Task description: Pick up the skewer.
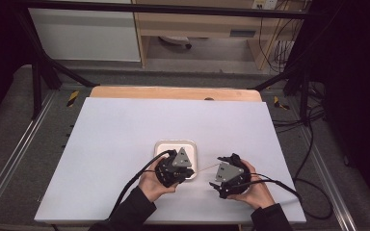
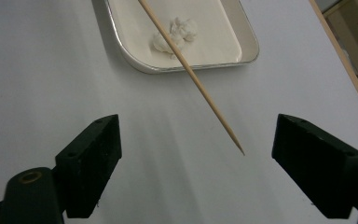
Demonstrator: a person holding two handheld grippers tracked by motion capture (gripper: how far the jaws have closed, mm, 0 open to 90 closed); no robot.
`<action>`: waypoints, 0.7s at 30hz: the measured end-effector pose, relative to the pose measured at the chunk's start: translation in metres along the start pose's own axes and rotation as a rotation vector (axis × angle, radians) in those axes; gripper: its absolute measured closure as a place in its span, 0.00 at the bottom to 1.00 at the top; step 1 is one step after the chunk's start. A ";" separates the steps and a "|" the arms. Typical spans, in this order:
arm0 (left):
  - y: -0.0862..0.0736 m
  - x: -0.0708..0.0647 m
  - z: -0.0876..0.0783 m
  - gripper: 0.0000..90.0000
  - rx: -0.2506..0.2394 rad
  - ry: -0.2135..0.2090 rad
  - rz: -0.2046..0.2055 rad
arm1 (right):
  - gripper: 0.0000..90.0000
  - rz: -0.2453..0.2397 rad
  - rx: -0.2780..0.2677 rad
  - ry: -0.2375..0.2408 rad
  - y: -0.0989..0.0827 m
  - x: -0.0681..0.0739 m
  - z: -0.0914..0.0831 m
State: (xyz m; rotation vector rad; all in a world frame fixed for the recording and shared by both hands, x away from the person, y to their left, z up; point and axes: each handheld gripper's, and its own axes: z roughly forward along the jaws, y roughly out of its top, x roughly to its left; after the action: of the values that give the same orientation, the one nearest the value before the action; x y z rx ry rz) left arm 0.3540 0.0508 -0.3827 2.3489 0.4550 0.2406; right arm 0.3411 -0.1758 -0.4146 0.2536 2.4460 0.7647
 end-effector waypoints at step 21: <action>0.010 -0.008 0.010 0.99 0.028 -0.037 0.030 | 0.61 -0.252 -0.016 0.002 -0.002 0.002 0.001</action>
State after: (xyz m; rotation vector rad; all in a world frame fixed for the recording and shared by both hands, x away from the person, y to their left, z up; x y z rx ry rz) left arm 0.3518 0.0346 -0.3840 2.3845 0.4075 0.2057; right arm 0.3397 -0.1758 -0.4174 -0.0616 2.4127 0.6733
